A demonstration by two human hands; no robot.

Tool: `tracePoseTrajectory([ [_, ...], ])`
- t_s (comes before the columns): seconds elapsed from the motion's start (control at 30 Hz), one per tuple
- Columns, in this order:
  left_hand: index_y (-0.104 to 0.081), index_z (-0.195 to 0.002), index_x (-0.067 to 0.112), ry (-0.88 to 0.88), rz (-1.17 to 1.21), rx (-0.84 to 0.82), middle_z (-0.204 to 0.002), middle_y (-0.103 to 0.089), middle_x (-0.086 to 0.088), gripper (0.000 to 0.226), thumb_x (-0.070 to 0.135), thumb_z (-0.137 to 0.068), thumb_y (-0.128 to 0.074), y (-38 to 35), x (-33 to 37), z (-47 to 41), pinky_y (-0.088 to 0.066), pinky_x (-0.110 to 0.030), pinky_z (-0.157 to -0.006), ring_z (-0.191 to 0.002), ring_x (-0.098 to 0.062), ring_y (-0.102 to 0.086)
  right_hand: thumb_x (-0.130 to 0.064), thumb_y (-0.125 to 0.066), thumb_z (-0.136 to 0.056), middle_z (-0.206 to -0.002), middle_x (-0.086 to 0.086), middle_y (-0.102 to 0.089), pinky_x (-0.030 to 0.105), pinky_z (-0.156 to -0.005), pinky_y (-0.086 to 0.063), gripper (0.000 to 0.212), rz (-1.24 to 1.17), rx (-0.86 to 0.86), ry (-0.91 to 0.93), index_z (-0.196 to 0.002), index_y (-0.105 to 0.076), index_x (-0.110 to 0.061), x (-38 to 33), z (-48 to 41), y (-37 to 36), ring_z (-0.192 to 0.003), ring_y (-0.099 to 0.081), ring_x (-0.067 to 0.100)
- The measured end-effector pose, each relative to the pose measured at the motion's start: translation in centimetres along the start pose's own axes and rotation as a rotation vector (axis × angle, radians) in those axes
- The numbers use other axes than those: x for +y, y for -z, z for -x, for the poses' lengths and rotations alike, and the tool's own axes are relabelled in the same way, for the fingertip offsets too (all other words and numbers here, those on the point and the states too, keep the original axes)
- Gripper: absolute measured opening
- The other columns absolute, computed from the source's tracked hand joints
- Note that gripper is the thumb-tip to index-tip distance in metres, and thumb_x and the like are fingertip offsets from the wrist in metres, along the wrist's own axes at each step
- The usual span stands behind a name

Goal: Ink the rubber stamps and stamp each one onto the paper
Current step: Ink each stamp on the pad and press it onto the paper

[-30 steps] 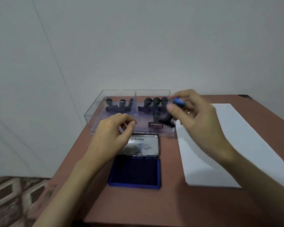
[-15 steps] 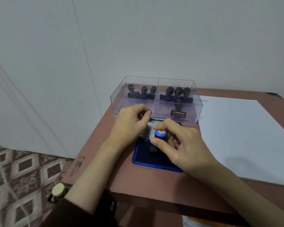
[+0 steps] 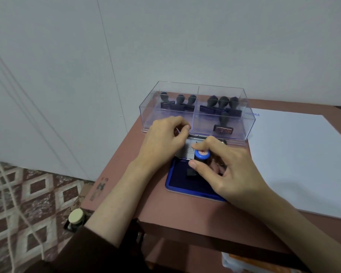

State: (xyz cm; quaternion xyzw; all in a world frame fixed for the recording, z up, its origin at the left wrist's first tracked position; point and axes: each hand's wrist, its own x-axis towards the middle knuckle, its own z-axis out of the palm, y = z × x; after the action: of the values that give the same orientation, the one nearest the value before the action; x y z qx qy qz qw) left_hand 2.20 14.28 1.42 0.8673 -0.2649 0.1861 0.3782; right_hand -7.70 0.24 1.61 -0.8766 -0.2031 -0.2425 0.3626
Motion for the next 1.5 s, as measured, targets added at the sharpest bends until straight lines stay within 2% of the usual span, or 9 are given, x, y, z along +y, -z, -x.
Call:
tracePoseTrajectory([
  [0.47, -0.069, -0.086, 0.016, 0.008, 0.013, -0.013, -0.077, -0.067, 0.007, 0.016, 0.021, -0.088, -0.055, 0.0, 0.1, -0.1, -0.047, -0.024, -0.066, -0.072, -0.007, -0.060, -0.024, -0.065, -0.080, -0.048, 0.001, -0.042, 0.025, -0.043, -0.033, 0.011, -0.002, -0.022, 0.010, -0.087, -0.057, -0.019, -0.2, 0.0, 0.1, -0.045, -0.039, 0.021],
  [0.6, -0.070, -0.085, 0.015, 0.054, 0.073, -0.021, -0.078, -0.069, 0.006, 0.015, 0.020, -0.088, -0.055, 0.2, 0.6, 0.0, -0.044, -0.020, -0.065, -0.073, -0.008, -0.060, -0.027, -0.065, -0.081, -0.050, 0.001, -0.042, 0.021, -0.045, -0.031, 0.013, -0.055, -0.020, -0.100, -0.082, -0.053, -0.022, 0.1, -0.2, 0.0, -0.046, -0.036, 0.014],
  [0.73, -0.071, -0.088, 0.015, 0.051, 0.091, -0.074, -0.077, -0.069, 0.005, 0.016, 0.020, -0.089, -0.056, 0.7, 1.5, -0.5, -0.044, -0.015, -0.067, -0.075, -0.007, -0.062, -0.019, -0.067, -0.084, -0.062, 0.002, -0.062, 0.026, -0.053, -0.044, 0.009, -0.302, 0.013, -0.324, -0.087, -0.058, -0.019, 0.3, -0.7, 0.6, -0.052, -0.050, 0.015],
  [0.9, -0.070, -0.088, 0.020, 0.031, 0.134, -0.145, -0.079, -0.068, 0.011, 0.013, 0.022, -0.090, -0.056, 0.2, 3.3, -1.5, -0.041, -0.007, -0.064, -0.076, 0.003, -0.058, -0.011, -0.062, -0.086, -0.055, -0.002, -0.056, 0.019, -0.045, -0.032, 0.003, -0.746, 0.235, -0.569, -0.087, -0.060, -0.013, 1.6, -1.4, 4.2, -0.045, -0.044, 0.006],
  [1.03, -0.071, -0.094, 0.021, -0.096, 0.117, -0.324, -0.087, -0.071, 0.010, 0.016, 0.023, -0.089, -0.056, -1.6, 5.4, -2.1, -0.045, -0.014, -0.070, -0.077, 0.001, -0.059, -0.007, -0.061, -0.086, -0.056, -0.002, -0.058, 0.018, -0.041, -0.030, 0.010, -0.632, 0.454, -0.521, -0.081, -0.058, -0.015, 4.3, -2.9, 9.3, -0.048, -0.046, 0.011],
  [1.17, -0.069, -0.101, 0.023, -0.296, 0.000, -0.483, -0.098, -0.070, 0.008, 0.024, 0.029, -0.085, -0.052, -4.4, 7.2, -2.4, -0.048, -0.026, -0.080, -0.089, -0.007, -0.061, -0.012, -0.063, -0.086, -0.058, -0.001, -0.059, 0.017, -0.045, -0.033, 0.013, -0.407, 0.518, -0.510, -0.078, -0.057, -0.020, 8.6, -5.0, 12.4, -0.050, -0.049, 0.012],
  [1.33, -0.060, -0.120, 0.030, -0.411, -0.090, -0.597, -0.127, -0.056, 0.015, 0.035, 0.040, -0.088, -0.053, -6.6, 8.0, -2.5, -0.044, -0.032, -0.096, -0.119, -0.003, -0.046, -0.019, -0.064, -0.086, -0.072, 0.019, -0.063, 0.028, -0.063, -0.047, 0.009, -0.046, 0.433, -0.453, -0.082, -0.057, -0.022, 14.1, -7.0, 12.1, -0.059, -0.057, 0.019],
  [1.43, -0.057, -0.124, 0.033, -0.446, -0.118, -0.610, -0.130, -0.053, 0.016, 0.039, 0.045, -0.087, -0.054, -6.8, 7.9, -2.4, -0.043, -0.029, -0.096, -0.121, -0.003, -0.043, -0.017, -0.063, -0.087, -0.057, 0.004, -0.049, 0.010, -0.055, -0.038, 0.006, 0.096, 0.326, -0.391, -0.090, -0.059, -0.014, 16.1, -7.8, 11.5, -0.050, -0.045, 0.005],
  [1.5, -0.059, -0.121, 0.031, -0.475, -0.132, -0.617, -0.124, -0.057, 0.015, 0.037, 0.044, -0.087, -0.054, -6.8, 8.0, -2.4, -0.045, -0.030, -0.092, -0.117, -0.006, -0.047, -0.016, -0.063, -0.087, -0.054, -0.002, -0.046, 0.009, -0.054, -0.036, 0.007, 0.138, 0.263, -0.364, -0.091, -0.059, -0.013, 16.7, -8.1, 11.1, -0.049, -0.043, 0.004],
])
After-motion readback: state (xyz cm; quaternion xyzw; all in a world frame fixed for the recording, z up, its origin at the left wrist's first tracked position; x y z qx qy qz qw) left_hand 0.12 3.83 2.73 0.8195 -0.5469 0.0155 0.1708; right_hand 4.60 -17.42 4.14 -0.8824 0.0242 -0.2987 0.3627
